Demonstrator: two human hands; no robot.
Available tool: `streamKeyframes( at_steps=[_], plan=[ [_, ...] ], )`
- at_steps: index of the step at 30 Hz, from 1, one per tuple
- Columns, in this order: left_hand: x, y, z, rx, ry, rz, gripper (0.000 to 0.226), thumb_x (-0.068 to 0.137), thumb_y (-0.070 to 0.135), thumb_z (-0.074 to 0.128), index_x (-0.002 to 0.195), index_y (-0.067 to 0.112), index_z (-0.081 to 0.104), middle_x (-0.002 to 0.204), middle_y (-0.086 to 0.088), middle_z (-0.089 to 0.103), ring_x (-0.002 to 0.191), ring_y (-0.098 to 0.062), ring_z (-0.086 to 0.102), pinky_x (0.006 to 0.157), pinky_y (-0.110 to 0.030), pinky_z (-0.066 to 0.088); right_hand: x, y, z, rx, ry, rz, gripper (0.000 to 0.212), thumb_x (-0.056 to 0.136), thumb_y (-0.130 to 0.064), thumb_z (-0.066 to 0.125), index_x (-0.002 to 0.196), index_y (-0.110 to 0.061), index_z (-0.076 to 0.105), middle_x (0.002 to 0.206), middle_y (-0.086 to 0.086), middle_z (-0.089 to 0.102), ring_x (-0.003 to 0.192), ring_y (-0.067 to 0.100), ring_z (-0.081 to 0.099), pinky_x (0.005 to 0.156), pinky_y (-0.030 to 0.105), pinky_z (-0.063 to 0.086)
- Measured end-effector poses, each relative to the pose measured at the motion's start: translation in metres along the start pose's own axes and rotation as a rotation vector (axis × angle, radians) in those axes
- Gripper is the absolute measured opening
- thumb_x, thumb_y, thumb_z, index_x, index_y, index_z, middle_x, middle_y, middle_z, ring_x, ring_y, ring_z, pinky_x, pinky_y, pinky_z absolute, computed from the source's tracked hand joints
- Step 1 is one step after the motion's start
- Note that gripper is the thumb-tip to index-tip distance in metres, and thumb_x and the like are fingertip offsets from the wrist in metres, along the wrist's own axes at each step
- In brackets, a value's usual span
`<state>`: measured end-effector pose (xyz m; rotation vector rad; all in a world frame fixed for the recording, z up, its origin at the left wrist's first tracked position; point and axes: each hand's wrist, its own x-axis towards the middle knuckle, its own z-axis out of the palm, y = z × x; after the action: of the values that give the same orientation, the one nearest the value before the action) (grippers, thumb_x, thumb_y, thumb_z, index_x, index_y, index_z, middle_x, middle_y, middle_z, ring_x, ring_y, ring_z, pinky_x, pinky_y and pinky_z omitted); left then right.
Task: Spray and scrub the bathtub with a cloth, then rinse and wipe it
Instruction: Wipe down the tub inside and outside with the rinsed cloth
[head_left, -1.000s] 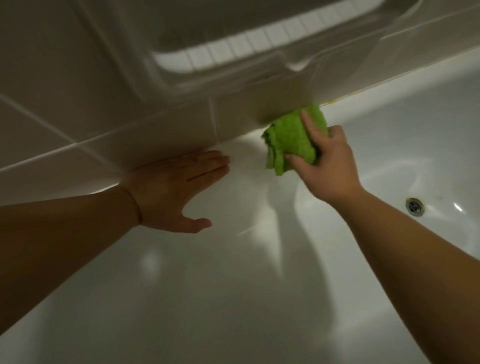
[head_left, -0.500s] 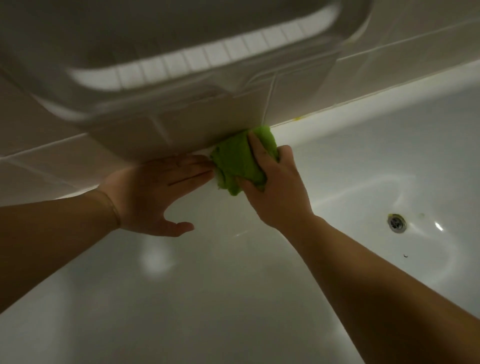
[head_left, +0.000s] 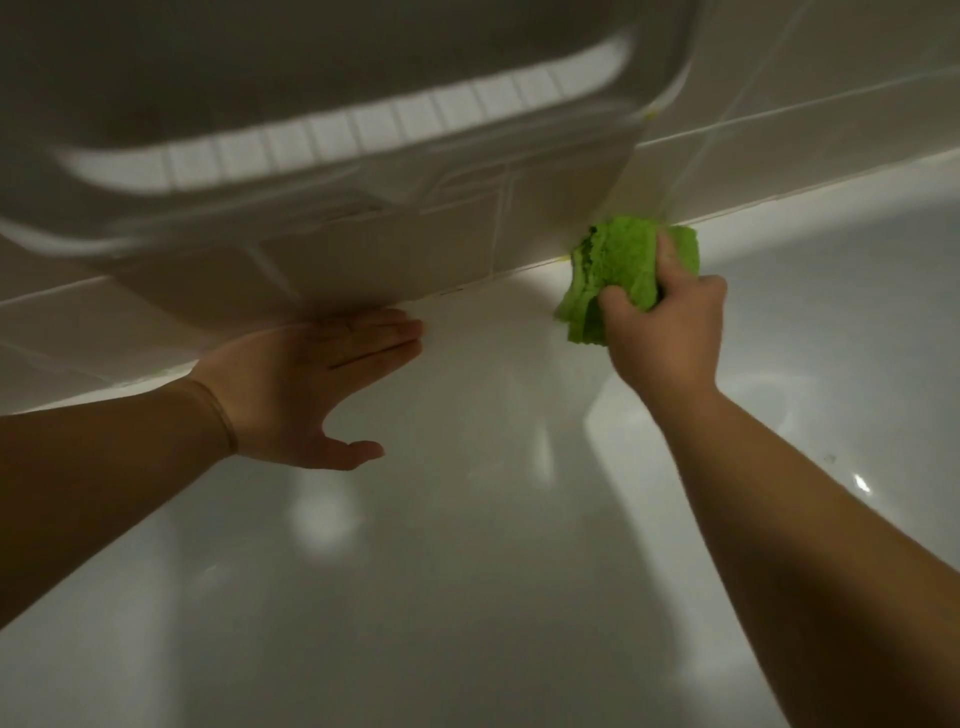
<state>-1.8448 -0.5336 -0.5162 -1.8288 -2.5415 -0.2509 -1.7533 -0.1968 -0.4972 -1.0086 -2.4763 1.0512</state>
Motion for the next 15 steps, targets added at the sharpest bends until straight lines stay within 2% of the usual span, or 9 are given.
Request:
streamKeyframes(
  at_steps=[4, 6, 8, 11, 13, 15],
  plan=[
    [0.002, 0.002, 0.000, -0.004, -0.001, -0.045, 0.105, 0.082, 0.072, 0.061, 0.163, 0.017, 0.024, 0.167, 0.005, 0.026, 0.155, -0.011, 0.023, 0.120, -0.025, 0.026, -0.040, -0.015, 0.024, -0.104, -0.126, -0.228, 0.075, 0.085, -0.035, 0.067, 0.156, -0.035, 0.041, 0.119, 0.009, 0.039, 0.098, 0.036, 0.056, 0.086, 0.034, 0.051],
    [0.003, 0.004, 0.000, -0.005, 0.008, -0.059, 0.104, 0.079, 0.071, 0.064, 0.160, 0.014, 0.032, 0.165, 0.001, 0.033, 0.153, -0.016, 0.031, 0.116, -0.030, 0.035, -0.058, -0.021, 0.033, -0.180, -0.241, -0.329, 0.079, 0.086, -0.047, 0.063, 0.158, -0.040, 0.031, 0.124, 0.005, 0.037, 0.102, 0.032, 0.054, 0.085, 0.040, 0.054],
    [0.004, 0.005, -0.002, 0.003, 0.015, -0.070, 0.104, 0.077, 0.071, 0.067, 0.158, 0.012, 0.037, 0.161, -0.005, 0.040, 0.148, -0.023, 0.041, 0.110, -0.039, 0.046, -0.059, -0.025, 0.035, -0.221, -0.283, -0.370, 0.077, 0.087, -0.052, 0.059, 0.156, -0.046, 0.027, 0.122, 0.001, 0.036, 0.102, 0.028, 0.053, 0.082, 0.042, 0.056],
    [0.003, 0.006, -0.003, 0.007, 0.028, -0.080, 0.104, 0.077, 0.071, 0.067, 0.157, 0.012, 0.039, 0.159, -0.007, 0.042, 0.146, -0.027, 0.044, 0.108, -0.046, 0.049, -0.039, -0.016, 0.020, -0.222, -0.226, -0.362, 0.071, 0.081, -0.055, 0.054, 0.150, -0.046, 0.037, 0.113, 0.002, 0.040, 0.094, 0.028, 0.056, 0.080, 0.042, 0.057],
    [0.004, 0.007, -0.004, 0.003, 0.033, -0.076, 0.103, 0.077, 0.070, 0.067, 0.156, 0.010, 0.040, 0.159, -0.007, 0.042, 0.146, -0.026, 0.043, 0.108, -0.047, 0.049, -0.017, -0.004, 0.004, -0.171, -0.144, -0.247, 0.069, 0.081, -0.050, 0.059, 0.148, -0.043, 0.045, 0.114, 0.005, 0.043, 0.098, 0.031, 0.058, 0.087, 0.042, 0.056],
    [0.004, 0.007, -0.005, -0.002, 0.039, -0.070, 0.103, 0.077, 0.071, 0.066, 0.156, 0.009, 0.041, 0.160, -0.003, 0.040, 0.147, -0.023, 0.042, 0.109, -0.044, 0.048, 0.004, 0.005, -0.008, -0.143, -0.088, -0.099, 0.069, 0.084, -0.044, 0.066, 0.150, -0.044, 0.045, 0.117, 0.004, 0.041, 0.101, 0.027, 0.057, 0.089, 0.038, 0.052]
  ],
)
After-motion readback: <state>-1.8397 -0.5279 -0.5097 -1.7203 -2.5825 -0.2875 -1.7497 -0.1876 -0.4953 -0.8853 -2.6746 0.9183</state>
